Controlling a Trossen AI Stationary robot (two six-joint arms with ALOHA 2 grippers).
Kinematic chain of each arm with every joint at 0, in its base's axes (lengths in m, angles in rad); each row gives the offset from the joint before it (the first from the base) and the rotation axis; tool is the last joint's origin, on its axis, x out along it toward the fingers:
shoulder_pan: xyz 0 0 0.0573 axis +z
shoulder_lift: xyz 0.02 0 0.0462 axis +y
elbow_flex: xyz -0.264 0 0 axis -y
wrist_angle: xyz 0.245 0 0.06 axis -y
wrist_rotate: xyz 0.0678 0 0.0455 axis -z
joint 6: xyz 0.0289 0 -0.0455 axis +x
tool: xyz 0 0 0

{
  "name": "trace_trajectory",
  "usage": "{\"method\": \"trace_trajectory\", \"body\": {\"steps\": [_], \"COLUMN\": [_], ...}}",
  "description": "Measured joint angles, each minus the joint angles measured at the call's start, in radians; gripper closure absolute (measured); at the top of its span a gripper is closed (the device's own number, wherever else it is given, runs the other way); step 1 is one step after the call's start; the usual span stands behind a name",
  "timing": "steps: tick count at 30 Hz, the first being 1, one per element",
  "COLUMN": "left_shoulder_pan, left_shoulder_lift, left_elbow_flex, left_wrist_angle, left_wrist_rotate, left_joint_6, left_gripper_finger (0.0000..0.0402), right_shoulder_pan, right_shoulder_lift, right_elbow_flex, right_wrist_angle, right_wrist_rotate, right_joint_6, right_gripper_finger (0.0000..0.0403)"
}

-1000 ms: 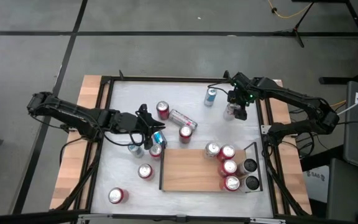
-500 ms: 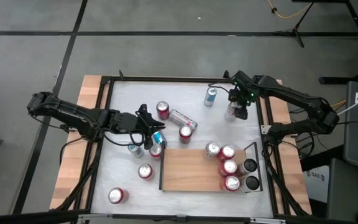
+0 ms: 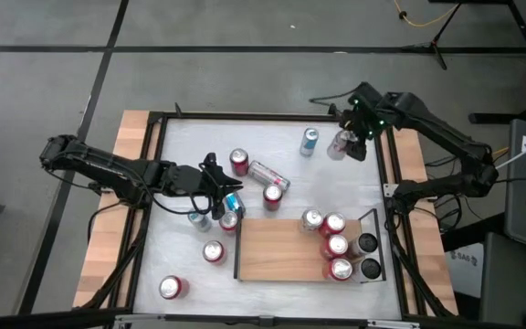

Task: Place canned beverage on shelf
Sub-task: Put the right silver soda can on the shelf

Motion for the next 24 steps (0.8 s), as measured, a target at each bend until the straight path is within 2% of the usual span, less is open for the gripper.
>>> {"method": "trace_trajectory", "body": {"steps": [3, 8, 14, 24], "left_shoulder_pan": [0.0, 0.0, 0.0, 0.0], "left_shoulder_lift": [0.0, 0.0, 0.0, 0.0], "left_elbow_flex": [0.0, 0.0, 0.0, 0.0], "left_wrist_angle": [0.0, 0.0, 0.0, 0.0], "left_wrist_rotate": [0.0, 0.0, 0.0, 0.0], "left_joint_6": [0.0, 0.003, 0.003, 0.003], "left_gripper_finger": [0.0357, 0.0357, 0.0357, 0.0357], "right_shoulder_pan": [0.011, 0.093, 0.255, 0.535], "right_shoulder_lift": [0.0, 0.0, 0.007, 0.007], "right_elbow_flex": [0.076, 0.185, 0.278, 0.339], "right_wrist_angle": [-0.014, -0.018, -0.008, 0.039], "right_wrist_rotate": [0.0, 0.0, 0.0, 0.001], "right_joint_6": [0.02, 0.032, 0.1, 0.256], "right_gripper_finger": [0.0129, 0.0128, 0.0127, 0.0127]}}
